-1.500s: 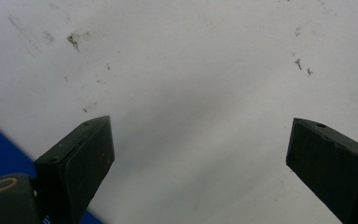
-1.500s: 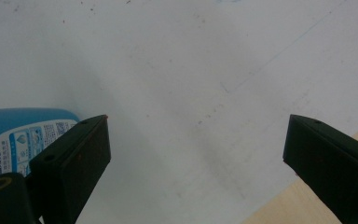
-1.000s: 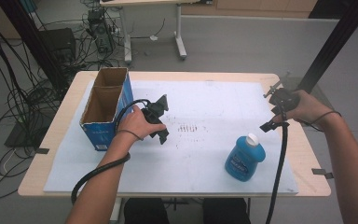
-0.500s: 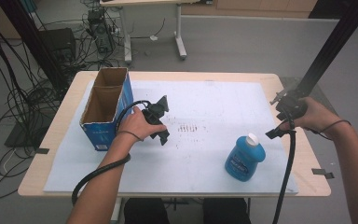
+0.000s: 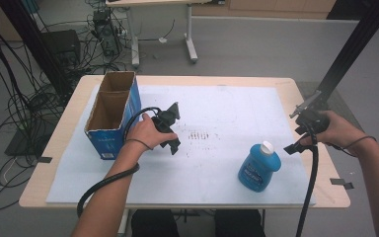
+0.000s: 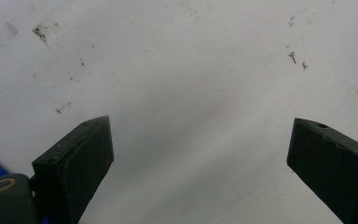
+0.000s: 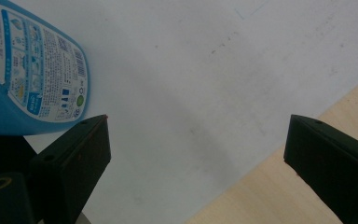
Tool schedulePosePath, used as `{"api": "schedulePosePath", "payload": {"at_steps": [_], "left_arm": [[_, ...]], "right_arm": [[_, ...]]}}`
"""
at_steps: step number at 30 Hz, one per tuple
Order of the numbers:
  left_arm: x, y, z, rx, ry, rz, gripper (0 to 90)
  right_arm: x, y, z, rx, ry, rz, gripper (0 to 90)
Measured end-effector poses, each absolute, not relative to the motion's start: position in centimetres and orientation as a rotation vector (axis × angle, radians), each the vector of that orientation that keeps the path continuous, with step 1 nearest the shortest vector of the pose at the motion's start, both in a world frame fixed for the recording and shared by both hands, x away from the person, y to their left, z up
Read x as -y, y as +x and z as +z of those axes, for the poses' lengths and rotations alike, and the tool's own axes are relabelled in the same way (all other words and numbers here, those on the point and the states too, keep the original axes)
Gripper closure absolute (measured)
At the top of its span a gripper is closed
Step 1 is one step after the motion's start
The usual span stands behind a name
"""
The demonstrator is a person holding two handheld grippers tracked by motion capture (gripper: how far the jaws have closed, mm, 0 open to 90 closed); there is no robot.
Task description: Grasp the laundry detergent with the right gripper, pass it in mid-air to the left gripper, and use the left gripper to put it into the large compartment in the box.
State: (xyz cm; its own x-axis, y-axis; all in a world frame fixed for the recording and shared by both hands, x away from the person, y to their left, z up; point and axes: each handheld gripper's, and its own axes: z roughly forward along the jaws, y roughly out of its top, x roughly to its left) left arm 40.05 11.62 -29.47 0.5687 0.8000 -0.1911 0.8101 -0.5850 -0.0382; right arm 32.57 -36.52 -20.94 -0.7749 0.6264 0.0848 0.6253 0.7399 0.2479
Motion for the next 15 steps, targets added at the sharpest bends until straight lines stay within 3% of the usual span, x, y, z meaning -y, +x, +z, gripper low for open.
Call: {"api": "schedulePosePath", "payload": {"at_steps": [15], "left_arm": [[-11.2,39.6,-29.5,-1.407,2.734,-0.301,7.4]], "right_arm": [[37.0,30.3,-21.4,-2.945,1.02,0.45,6.4]]}}
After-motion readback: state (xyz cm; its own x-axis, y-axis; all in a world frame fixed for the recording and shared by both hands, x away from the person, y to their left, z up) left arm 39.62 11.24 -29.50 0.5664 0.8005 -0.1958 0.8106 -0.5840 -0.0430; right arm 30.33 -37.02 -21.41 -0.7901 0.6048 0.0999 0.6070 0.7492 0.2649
